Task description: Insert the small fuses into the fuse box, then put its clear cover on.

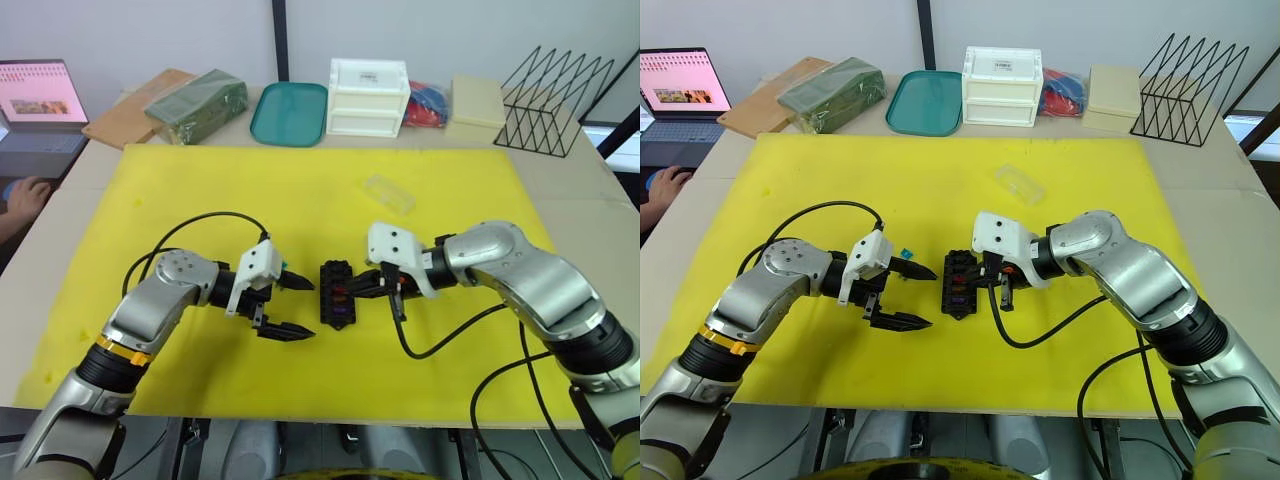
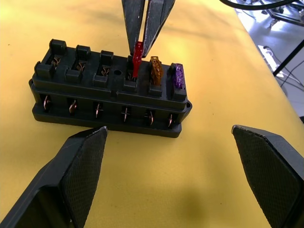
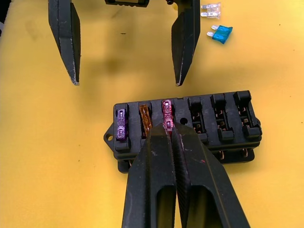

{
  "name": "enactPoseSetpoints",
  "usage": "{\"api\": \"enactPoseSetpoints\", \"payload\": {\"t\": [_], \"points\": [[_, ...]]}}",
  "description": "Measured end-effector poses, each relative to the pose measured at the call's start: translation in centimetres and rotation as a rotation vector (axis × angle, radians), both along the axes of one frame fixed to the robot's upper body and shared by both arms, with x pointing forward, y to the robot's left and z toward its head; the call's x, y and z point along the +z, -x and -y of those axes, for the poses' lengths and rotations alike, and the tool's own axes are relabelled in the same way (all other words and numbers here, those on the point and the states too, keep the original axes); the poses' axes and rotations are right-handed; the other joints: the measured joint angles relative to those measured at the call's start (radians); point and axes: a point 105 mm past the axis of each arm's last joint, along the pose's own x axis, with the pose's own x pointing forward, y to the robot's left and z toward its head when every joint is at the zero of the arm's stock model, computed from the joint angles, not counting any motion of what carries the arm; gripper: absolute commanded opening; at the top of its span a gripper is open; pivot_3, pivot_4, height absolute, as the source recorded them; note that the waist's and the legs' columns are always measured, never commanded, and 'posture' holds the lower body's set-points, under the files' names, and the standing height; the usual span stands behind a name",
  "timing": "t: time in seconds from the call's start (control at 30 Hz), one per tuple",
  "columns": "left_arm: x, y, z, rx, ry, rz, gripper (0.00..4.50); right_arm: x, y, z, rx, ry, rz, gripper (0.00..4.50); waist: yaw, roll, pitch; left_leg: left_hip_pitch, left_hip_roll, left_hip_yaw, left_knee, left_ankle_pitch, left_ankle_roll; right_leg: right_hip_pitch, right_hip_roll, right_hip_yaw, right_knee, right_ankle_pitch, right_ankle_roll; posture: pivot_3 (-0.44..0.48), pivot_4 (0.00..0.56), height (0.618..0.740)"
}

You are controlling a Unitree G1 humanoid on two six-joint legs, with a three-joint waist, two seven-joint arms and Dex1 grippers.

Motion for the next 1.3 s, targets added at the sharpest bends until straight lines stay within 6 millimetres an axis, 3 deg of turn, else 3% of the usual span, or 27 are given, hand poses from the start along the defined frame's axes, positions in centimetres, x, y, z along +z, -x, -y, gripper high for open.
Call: {"api": "enactPoseSetpoints", "payload": {"t": [1.3], "points": [[0.1, 0.15, 0.49, 0.005, 0.014, 0.011, 4.49, 0.0, -0.44, -0.75, 0.029, 0.08, -0.004, 0.0, -0.002, 0.0, -0.001, 0.001, 0.0, 0.0, 0.001, 0.0, 0.0, 0.0, 0.0, 0.0, 0.003, 0.0, 0.0, 0.0, 0.15, 0.74]]}}
